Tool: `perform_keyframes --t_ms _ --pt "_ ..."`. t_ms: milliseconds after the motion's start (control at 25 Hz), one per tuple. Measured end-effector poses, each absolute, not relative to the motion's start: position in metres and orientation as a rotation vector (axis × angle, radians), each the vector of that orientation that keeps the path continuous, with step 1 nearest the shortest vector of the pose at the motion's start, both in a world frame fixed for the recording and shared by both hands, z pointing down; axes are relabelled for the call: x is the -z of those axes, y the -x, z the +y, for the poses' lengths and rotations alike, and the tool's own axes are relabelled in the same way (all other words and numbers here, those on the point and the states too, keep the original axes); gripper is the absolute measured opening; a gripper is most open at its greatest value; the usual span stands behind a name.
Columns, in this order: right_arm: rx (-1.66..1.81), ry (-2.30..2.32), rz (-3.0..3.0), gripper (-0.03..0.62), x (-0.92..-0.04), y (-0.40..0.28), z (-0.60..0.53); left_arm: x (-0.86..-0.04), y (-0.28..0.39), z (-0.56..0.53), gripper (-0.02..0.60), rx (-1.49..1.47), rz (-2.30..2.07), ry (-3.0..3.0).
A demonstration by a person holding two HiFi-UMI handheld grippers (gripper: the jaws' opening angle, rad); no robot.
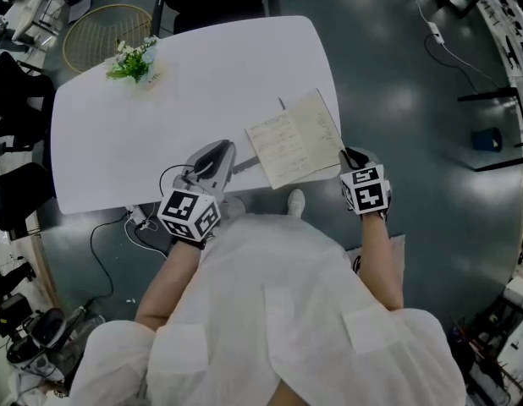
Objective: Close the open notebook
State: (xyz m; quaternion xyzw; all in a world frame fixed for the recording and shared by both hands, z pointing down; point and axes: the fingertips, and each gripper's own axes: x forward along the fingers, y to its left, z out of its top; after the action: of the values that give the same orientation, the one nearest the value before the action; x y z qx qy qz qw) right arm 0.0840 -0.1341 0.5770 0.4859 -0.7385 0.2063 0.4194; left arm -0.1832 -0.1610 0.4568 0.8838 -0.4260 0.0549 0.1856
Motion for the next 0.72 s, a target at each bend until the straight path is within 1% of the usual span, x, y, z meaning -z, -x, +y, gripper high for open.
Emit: perform_keyframes --t_ms 400,720 --pt "-0.466 -1.192 -1.945 0.029 -0.558 -0.032 -0.115 -0.450 0.195 -0.167 0.026 -0.141 -1.189 -2.510" --pt "-0.544 -1.055 -2.060 0.041 -0.566 0.021 -0.093 -0.448 0.199 -0.168 0.026 -0.141 -1.184 -2.525"
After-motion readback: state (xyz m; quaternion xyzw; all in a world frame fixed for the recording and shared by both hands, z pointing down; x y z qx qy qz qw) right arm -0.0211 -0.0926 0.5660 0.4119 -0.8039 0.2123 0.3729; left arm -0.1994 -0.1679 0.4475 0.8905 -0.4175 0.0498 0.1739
